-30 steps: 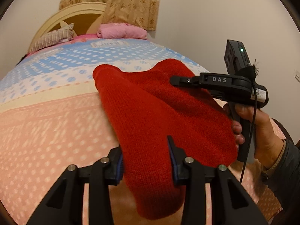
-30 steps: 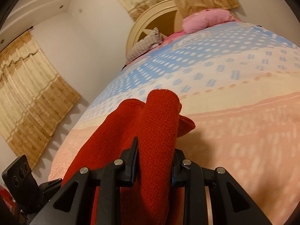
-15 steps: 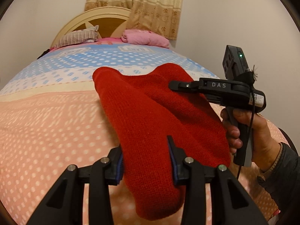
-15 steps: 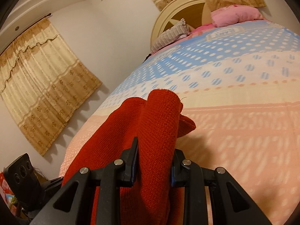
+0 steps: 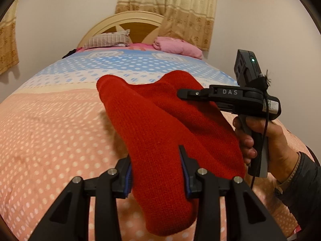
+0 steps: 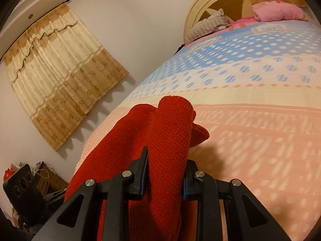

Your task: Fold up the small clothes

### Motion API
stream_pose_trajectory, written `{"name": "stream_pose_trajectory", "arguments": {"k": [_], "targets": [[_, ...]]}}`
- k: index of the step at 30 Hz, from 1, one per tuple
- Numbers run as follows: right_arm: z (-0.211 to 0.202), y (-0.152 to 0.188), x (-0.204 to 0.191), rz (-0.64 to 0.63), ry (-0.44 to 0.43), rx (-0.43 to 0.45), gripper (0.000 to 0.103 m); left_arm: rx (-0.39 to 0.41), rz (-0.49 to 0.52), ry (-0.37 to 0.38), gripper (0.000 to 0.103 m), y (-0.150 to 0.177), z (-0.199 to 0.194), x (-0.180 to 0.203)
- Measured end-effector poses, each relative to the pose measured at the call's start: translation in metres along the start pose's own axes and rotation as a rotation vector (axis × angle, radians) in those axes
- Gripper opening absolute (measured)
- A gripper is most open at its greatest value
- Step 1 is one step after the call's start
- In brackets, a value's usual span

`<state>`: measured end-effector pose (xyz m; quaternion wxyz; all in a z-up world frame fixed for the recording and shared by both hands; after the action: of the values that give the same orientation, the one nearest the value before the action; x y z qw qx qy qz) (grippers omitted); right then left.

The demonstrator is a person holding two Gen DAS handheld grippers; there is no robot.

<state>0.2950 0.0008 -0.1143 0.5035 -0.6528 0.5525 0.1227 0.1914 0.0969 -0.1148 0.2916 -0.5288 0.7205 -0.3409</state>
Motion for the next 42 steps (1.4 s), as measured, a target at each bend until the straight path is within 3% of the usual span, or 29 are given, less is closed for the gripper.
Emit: {"name": "stream_pose_trajectory", "arguments": {"k": [9,27,42], "targets": [[0.043,0.006,-0.026,-0.045,-0.01,-0.078,0.027,-0.014,-0.046,-0.045,0.04,0.019,-0.007,-0.019],[0.085,0.017,-0.041,-0.076,0.004,-0.164,0.027,-0.068,-0.106,-0.077,0.04,0.053,-0.007,-0.039],[0.09,0.024,-0.007,0.021,0.058,-0.144,0.027,-0.108,-0.126,-0.141,0.07,0.065,-0.004,-0.041]]}}
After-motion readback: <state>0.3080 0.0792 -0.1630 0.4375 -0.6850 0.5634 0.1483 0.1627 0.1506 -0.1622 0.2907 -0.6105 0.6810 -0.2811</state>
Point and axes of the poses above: each gripper's, at about its wrist camera, not at the fingertips, and z roughly the way its jaws point, x to its right, y to its underside, the point moved 2 cm from there along z, roughly the way its jaws point, and after that the axes turned 15 degrees about z, right-handed, at the moved point
